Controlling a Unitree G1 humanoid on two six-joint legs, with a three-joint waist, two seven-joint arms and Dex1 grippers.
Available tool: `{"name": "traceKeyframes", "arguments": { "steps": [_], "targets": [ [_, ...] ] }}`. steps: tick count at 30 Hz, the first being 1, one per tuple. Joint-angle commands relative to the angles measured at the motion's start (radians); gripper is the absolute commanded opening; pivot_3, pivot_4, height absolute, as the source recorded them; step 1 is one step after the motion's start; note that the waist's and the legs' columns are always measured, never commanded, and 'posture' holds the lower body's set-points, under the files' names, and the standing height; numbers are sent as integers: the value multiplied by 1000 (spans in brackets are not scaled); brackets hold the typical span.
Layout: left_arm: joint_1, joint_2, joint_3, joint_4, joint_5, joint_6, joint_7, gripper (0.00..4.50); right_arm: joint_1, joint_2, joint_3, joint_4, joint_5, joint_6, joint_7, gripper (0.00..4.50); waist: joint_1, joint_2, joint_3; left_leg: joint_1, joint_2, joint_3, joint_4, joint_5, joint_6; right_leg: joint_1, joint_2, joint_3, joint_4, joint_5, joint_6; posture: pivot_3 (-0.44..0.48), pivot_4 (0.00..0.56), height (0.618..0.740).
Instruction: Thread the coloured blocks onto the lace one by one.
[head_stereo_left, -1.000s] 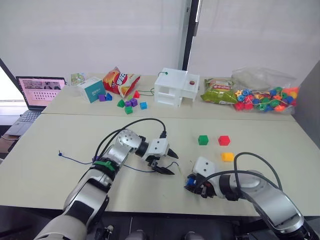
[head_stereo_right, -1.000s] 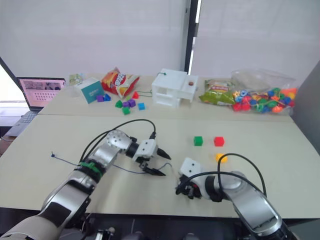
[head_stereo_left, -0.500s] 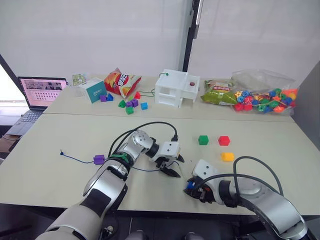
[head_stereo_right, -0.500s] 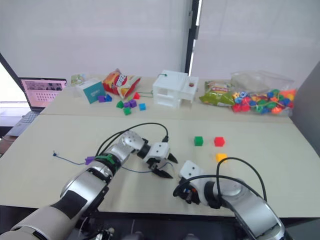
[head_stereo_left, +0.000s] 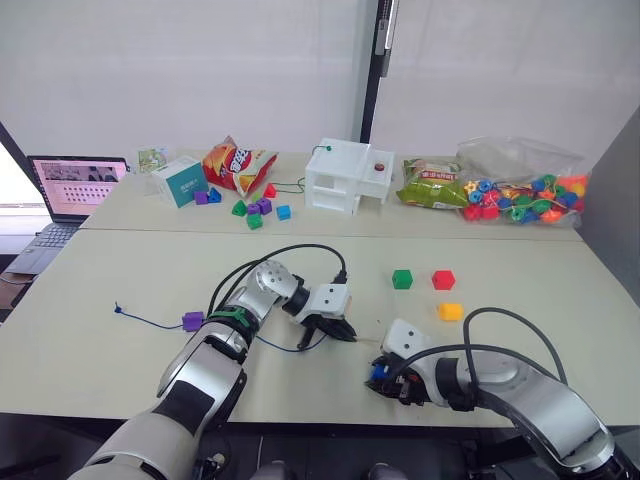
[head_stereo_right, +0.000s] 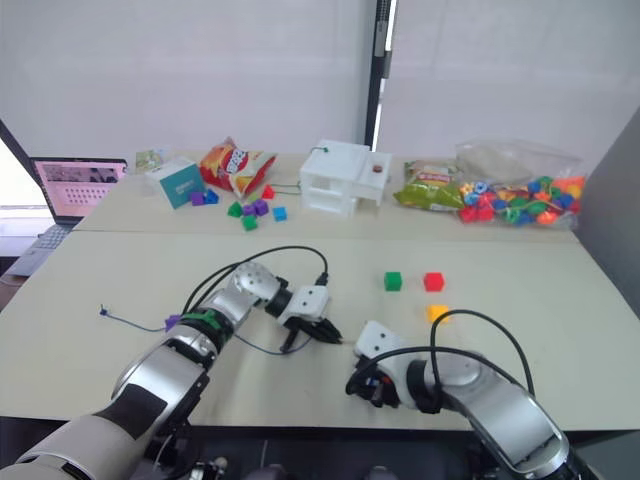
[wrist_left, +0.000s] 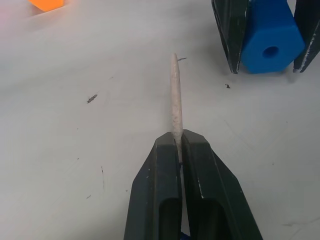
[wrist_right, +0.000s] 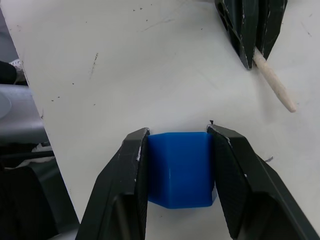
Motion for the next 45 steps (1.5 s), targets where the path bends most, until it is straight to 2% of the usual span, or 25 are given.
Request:
{"name": "traceKeyframes", "arguments": {
  "steps": [1, 4, 7, 12, 15, 18, 22, 26, 36, 45],
  "targets": [
    [23, 30, 2, -17, 31, 42, 6, 30, -23, -29, 9, 23, -10, -42, 16, 1319, 0, 0, 0, 0, 0, 0, 0, 0, 0, 0, 0, 0, 0, 0, 0, 0, 150, 740],
    [29, 71, 27, -100, 7, 93, -23, 30, -53, -57, 26, 52, -22, -89, 44, 1319, -3, 0, 0, -1, 0, 0, 0, 0, 0, -1, 0, 0, 0, 0, 0, 0, 150, 740],
    [71, 142, 33, -276, -27, 209, -106, 30, -82, -98, 66, 93, -59, -163, 80, 1319, -15, 0, 0, -1, 0, 1, -1, 0, 0, -3, 1, 2, 2, 0, 0, 0, 150, 740],
    [199, 280, -22, -727, -97, 540, -170, 30, -113, -105, 101, 171, -98, -272, 121, 1319, -21, 0, 1, -2, 1, 1, -1, 0, 0, -3, 1, 2, 1, 0, -1, 0, 150, 740],
    [252, 288, -20, -955, -106, 811, -124, 30, -134, -81, 115, 199, -98, -314, 154, 1319, -18, -1, 1, -2, 1, 1, 0, 0, 0, -3, 0, 2, 0, 0, 0, 0, 150, 740],
    [281, 302, -46, -1077, -80, 938, -69, 30, -146, -70, 136, 213, -111, -339, 182, 1319, -18, -1, 1, -2, 1, 1, 0, 0, 0, -2, 0, 2, 0, 0, 0, 0, 150, 740],
    [276, 309, -86, -1159, -86, 1081, -35, 30, -167, -46, 157, 224, -128, -351, 205, 1319, -23, -1, 1, -1, 1, 1, -1, 0, 0, -3, 2, 3, 2, 0, 0, 0, 150, 740],
    [283, 332, -126, -1172, -78, 1078, -16, 30, -170, -41, 158, 229, -135, -358, 220, 1319, -23, -1, 1, -1, 1, 1, -1, 0, 0, -3, 2, 3, 2, 0, -1, 0, 150, 740],
    [238, 320, -186, -1183, -95, 1208, 34, 30, -162, -39, 161, 228, -154, -367, 257, 1319, -19, -1, 1, -1, 1, 1, -1, 0, 0, -3, 1, 3, 2, 0, -1, 0, 150, 740],
    [226, 307, -202, -1210, -128, 1230, 58, 30, -157, -30, 160, 223, -162, -357, 257, 1319, -20, -1, 1, -1, 1, 1, -1, 0, 0, -3, 2, 3, 2, 0, -1, 0, 150, 740]
  ]
}}
